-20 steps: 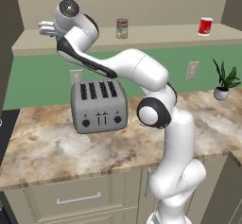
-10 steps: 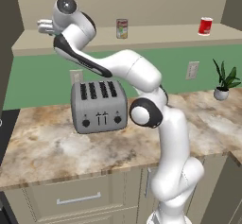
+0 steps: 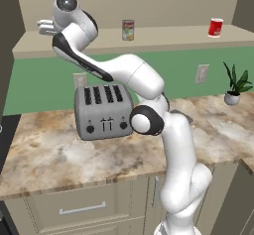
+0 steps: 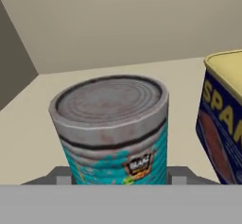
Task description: Stack two cans on top of the other two cans in the cabinet.
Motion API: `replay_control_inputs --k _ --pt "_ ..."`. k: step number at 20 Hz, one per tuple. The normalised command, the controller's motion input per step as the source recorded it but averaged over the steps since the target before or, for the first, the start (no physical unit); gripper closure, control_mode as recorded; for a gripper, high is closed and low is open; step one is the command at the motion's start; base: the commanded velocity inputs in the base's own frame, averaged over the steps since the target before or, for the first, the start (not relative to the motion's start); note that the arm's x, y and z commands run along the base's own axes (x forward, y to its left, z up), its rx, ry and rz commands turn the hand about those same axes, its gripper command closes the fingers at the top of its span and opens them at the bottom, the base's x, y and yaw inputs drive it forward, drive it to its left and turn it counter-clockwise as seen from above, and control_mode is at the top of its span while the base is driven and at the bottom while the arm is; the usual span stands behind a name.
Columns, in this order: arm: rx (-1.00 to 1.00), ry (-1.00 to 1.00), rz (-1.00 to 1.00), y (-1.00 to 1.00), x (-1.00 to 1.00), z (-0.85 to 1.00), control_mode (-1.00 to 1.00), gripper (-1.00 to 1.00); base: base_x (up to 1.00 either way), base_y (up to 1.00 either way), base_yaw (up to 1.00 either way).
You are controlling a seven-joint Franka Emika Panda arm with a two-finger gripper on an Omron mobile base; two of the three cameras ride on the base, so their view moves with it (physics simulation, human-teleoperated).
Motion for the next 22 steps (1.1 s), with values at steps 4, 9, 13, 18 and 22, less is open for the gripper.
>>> replay_control_inputs --k 4,9,13,18,22 --pt "0.0 0.0 0.0 0.0 -0.06 -0.03 -1.0 1.0 0.0 0.0 0.0" --pt "0.0 -0.06 0.02 0.0 -0.36 0.02 -1.0 1.0 0.0 0.0 0.0" --pt "0.0 -0.13 0.03 0.0 -0.36 0.1 -1.0 1.0 0.0 0.0 0.0" --pt "0.0 -0.14 0.0 -0.27 -0.32 0.0 -1.0 1.0 0.0 0.0 0.0" --pt "0.0 -0.12 0.0 -0.37 -0.19 -0.01 -1.0 1.0 0.0 0.0 0.0"
